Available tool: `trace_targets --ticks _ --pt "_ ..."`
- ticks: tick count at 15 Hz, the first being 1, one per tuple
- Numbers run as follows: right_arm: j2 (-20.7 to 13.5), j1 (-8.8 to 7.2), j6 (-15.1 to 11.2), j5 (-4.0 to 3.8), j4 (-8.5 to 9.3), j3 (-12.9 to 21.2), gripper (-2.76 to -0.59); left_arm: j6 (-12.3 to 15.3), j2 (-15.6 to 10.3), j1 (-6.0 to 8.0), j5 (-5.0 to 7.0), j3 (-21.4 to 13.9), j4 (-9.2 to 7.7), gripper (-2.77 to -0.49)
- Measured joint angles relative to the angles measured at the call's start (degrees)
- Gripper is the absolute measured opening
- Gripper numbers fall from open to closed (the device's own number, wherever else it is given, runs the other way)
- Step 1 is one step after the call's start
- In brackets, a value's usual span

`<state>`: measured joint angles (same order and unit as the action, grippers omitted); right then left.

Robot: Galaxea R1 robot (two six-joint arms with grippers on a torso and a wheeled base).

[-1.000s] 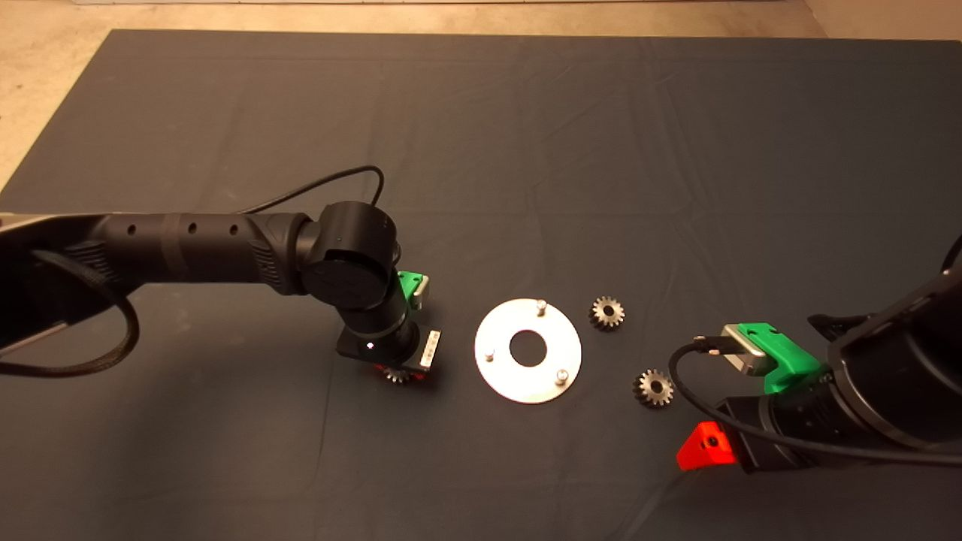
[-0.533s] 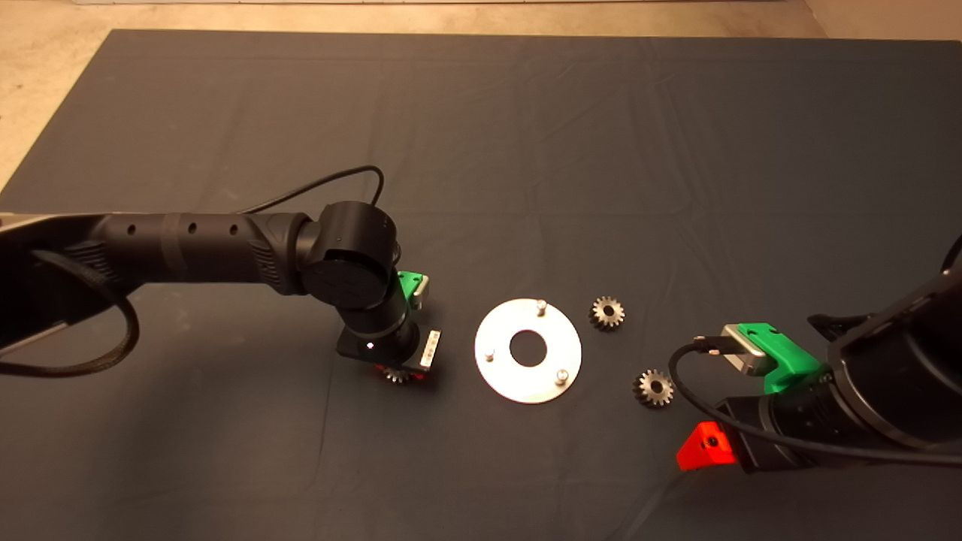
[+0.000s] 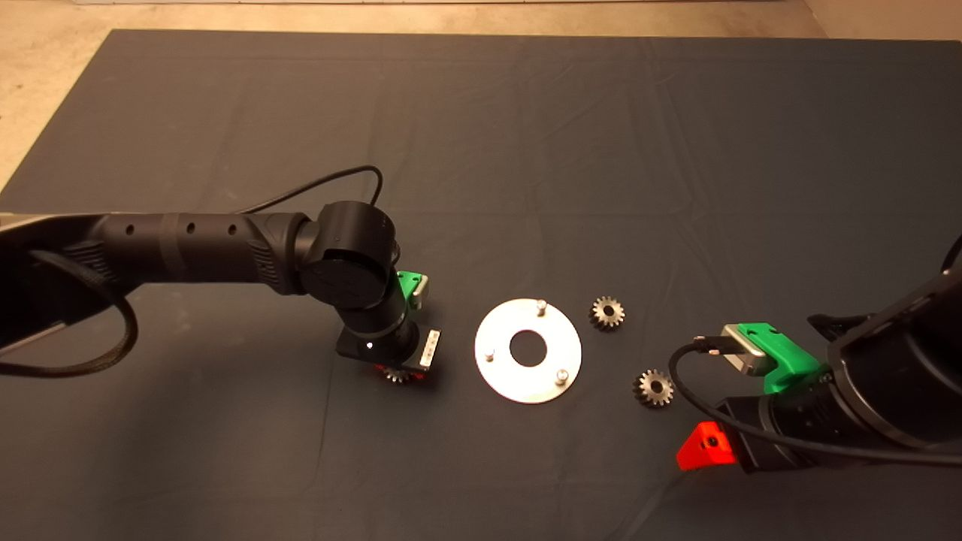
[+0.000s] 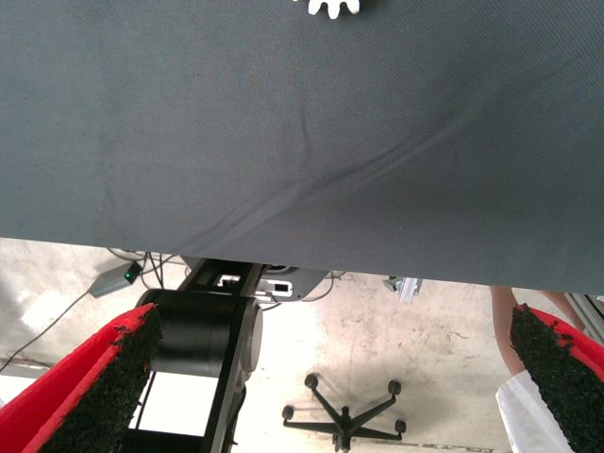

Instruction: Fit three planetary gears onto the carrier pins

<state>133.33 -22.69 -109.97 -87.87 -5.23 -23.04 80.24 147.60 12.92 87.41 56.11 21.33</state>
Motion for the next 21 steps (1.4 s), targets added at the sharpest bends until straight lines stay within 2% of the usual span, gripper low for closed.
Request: trace_targets --ticks 1,3,6,10,13,16,21 --pt "0.0 0.0 0.0 0.0 0.0 0.0 -0.61 0.7 0.0 0.11 0.0 0.1 -0.82 -2.3" --pt "0.0 0.0 0.0 0.02 -0.01 0.0 -0.61 2.9 0.1 0.99 0.05 0.0 -3.63 -2.3" --pt "0.0 0.0 0.0 0.0 0.0 0.0 -0.61 5.1 1.7 3.36 0.05 0.0 -5.05 -2.3" --pt "0.0 0.0 0.0 0.0 0.0 0.0 -0.61 6.2 4.4 4.59 0.02 0.0 -6.72 -2.3" --pt "0.0 0.0 0.0 0.0 0.0 0.0 -0.61 6.5 6.7 5.74 0.1 0.0 -6.97 -2.3" --pt "-0.1 0.0 0.0 0.0 0.0 0.0 -0.61 6.6 9.8 5.84 0.02 0.1 -7.61 -2.3" --pt "-0.2 0.0 0.0 0.0 0.0 0.0 -0.61 6.9 12.0 6.14 0.1 2.5 -7.83 -2.3"
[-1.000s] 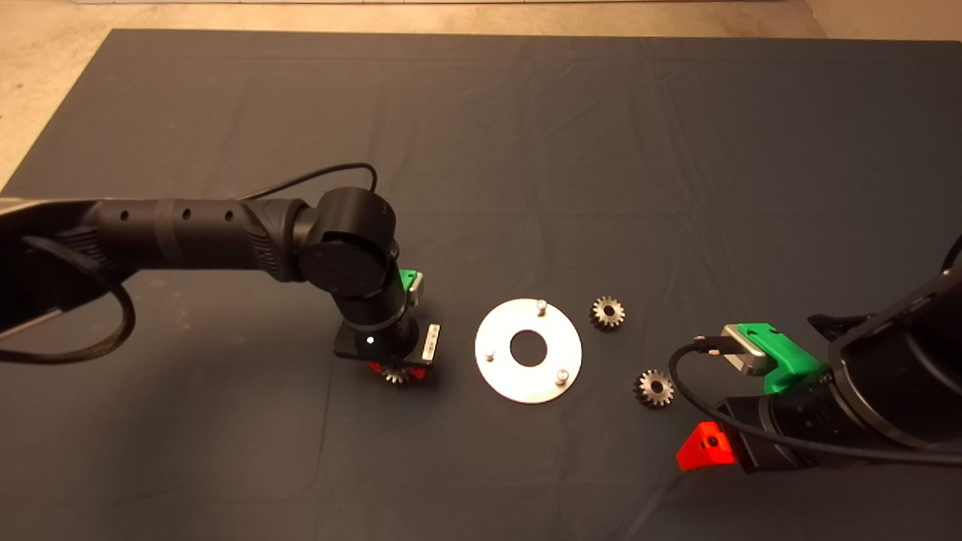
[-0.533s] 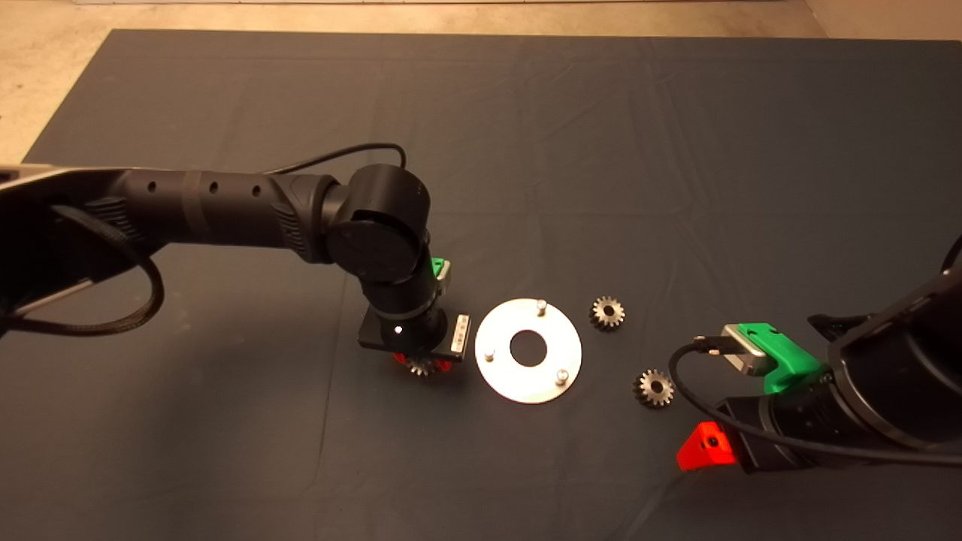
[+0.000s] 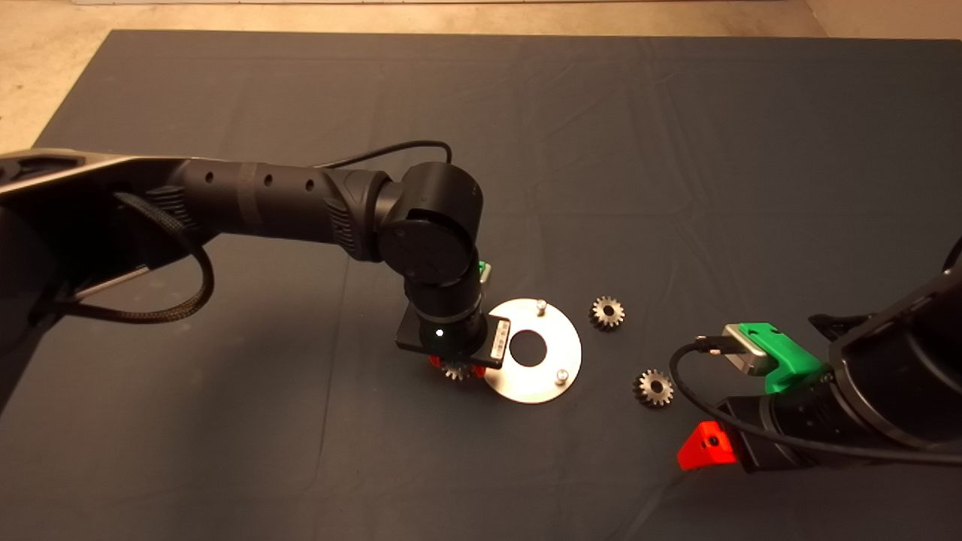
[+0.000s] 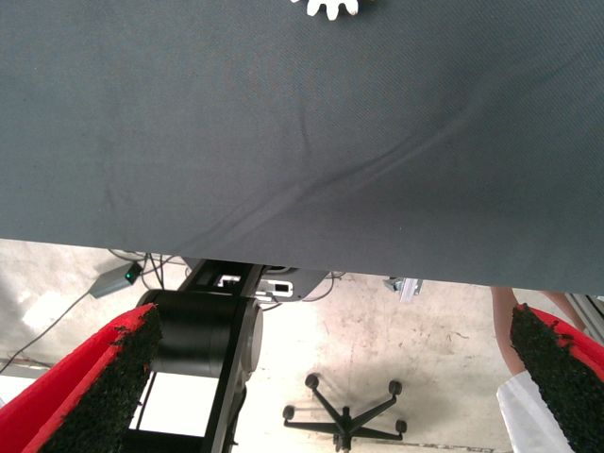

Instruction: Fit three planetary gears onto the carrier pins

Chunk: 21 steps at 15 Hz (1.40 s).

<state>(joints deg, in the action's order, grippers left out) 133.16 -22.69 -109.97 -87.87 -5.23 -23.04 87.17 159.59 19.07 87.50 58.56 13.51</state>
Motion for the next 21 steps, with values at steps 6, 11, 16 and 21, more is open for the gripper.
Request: trace_targets --ticks 6,11,16,21 --pt "-0.2 0.0 0.0 0.0 0.0 0.0 -0.61 0.0 2.6 0.0 -0.02 2.7 0.02 -2.3" --pt "-0.2 0.0 0.0 -0.02 0.02 0.0 -0.61 -0.5 3.6 0.0 -0.05 3.8 0.05 -2.3" --pt "-0.2 0.0 0.0 0.0 0.02 0.0 -0.61 -2.2 3.8 0.0 -0.05 5.3 0.09 -2.3" --pt "-0.2 0.0 0.0 0.0 0.02 0.0 -0.61 -3.5 5.0 0.02 -0.05 6.7 0.1 -2.3"
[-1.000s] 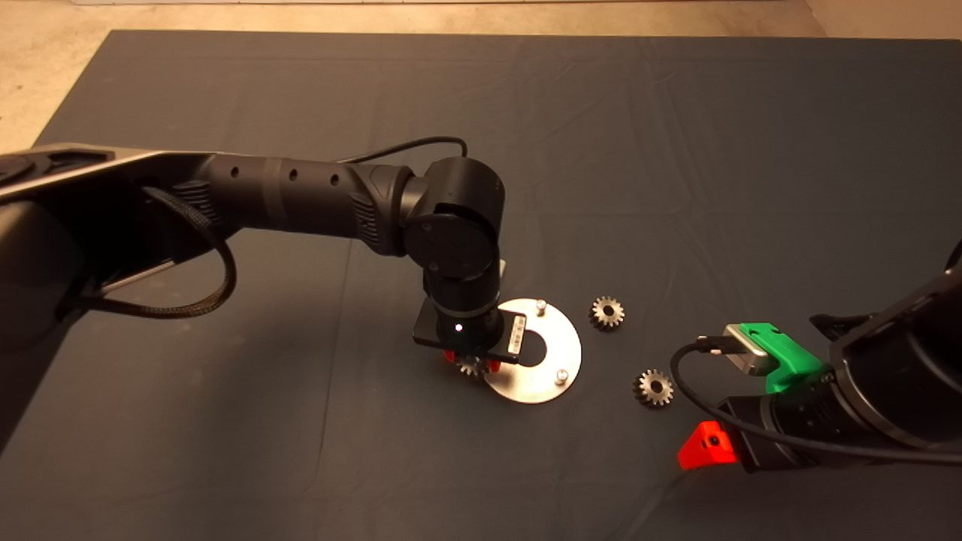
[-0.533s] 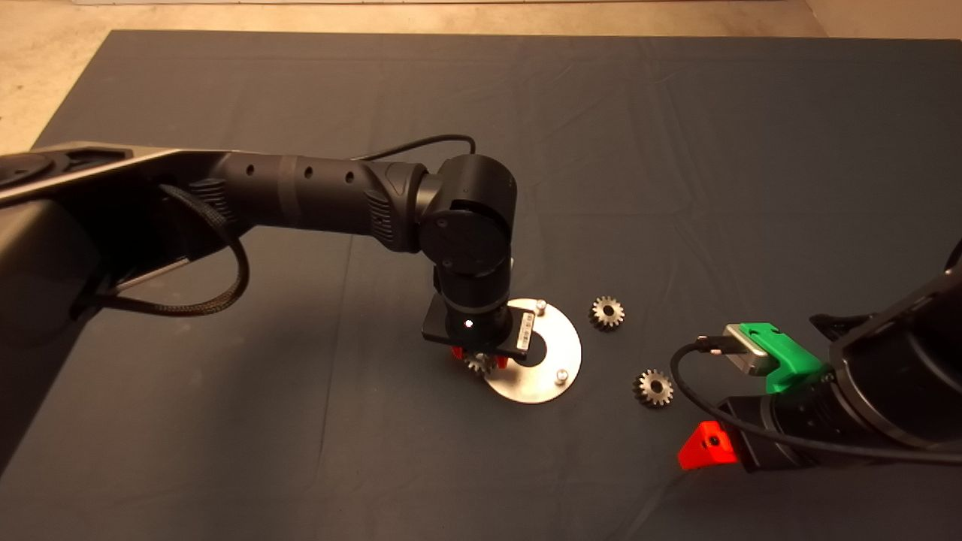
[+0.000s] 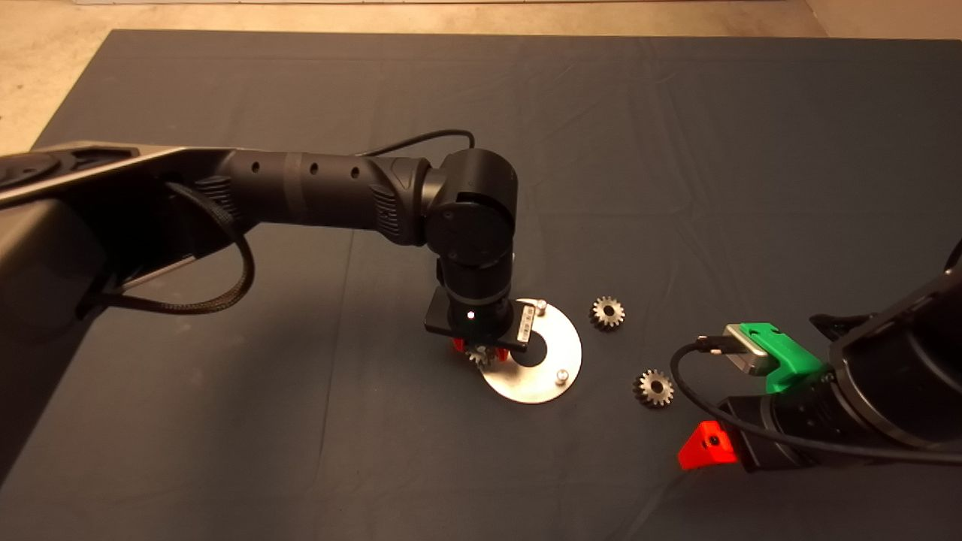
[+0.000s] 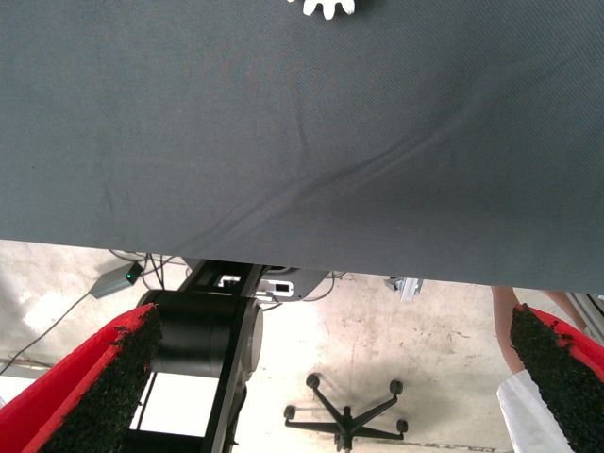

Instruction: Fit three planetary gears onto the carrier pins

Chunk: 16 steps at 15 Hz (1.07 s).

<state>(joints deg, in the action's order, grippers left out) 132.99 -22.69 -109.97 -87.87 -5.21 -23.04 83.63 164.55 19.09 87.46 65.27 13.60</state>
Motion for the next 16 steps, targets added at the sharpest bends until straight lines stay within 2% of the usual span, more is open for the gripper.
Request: trace_targets --ticks 16 --pt "-0.1 0.0 0.0 0.0 0.04 0.0 -0.61 -2.1 1.0 0.09 0.02 2.1 0.09 -2.31"
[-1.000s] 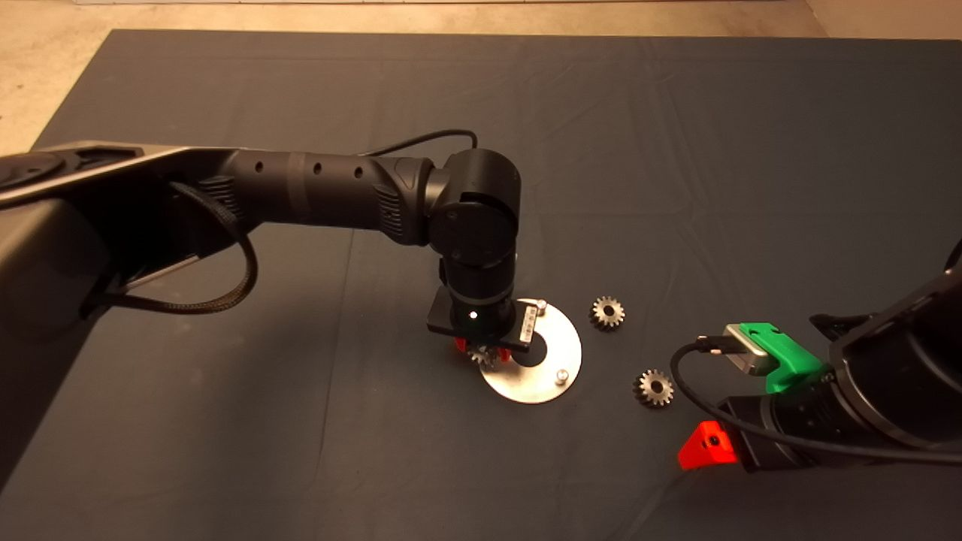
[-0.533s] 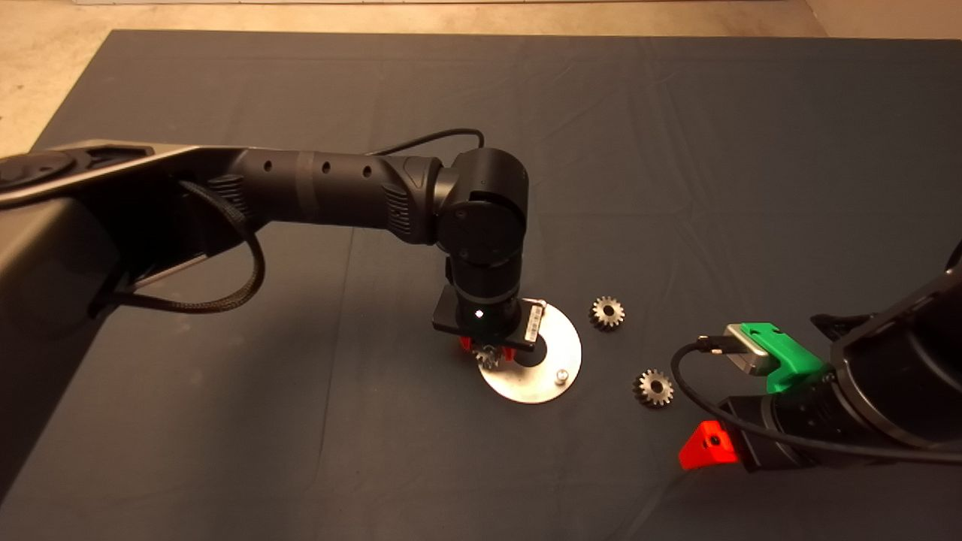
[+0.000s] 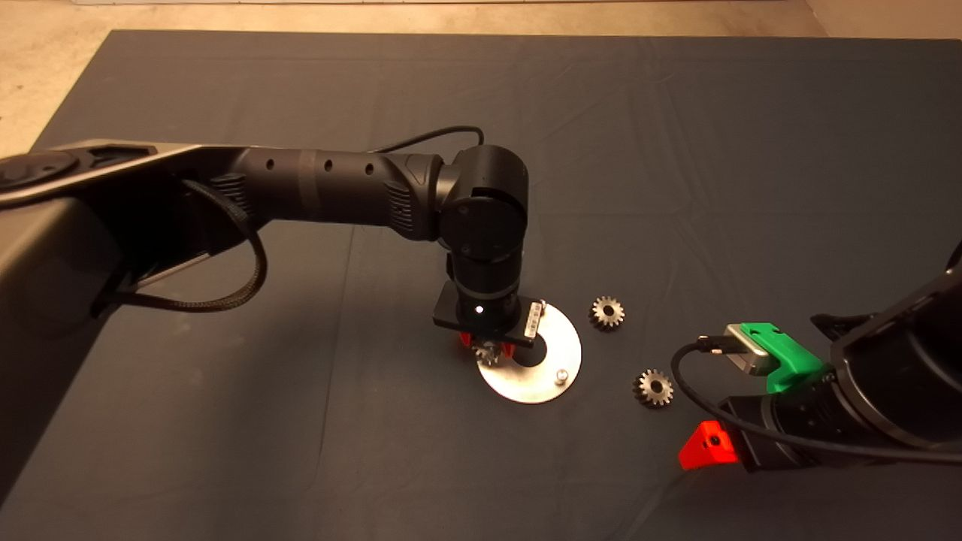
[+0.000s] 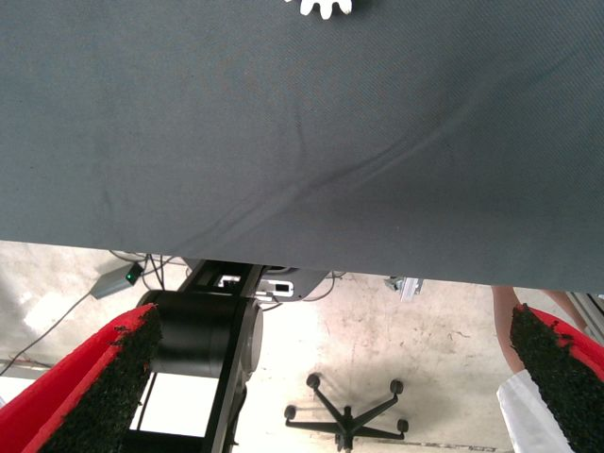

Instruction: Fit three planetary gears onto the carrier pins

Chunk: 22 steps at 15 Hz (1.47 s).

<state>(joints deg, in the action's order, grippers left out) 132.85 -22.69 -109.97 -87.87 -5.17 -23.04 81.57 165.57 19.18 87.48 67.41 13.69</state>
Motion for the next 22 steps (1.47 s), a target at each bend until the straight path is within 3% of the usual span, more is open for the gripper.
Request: trace_targets --ticks 22 --pt "0.0 0.0 0.0 0.0 0.0 0.0 -0.61 0.4 -0.3 0.05 -0.02 -1.8 0.23 -2.31"
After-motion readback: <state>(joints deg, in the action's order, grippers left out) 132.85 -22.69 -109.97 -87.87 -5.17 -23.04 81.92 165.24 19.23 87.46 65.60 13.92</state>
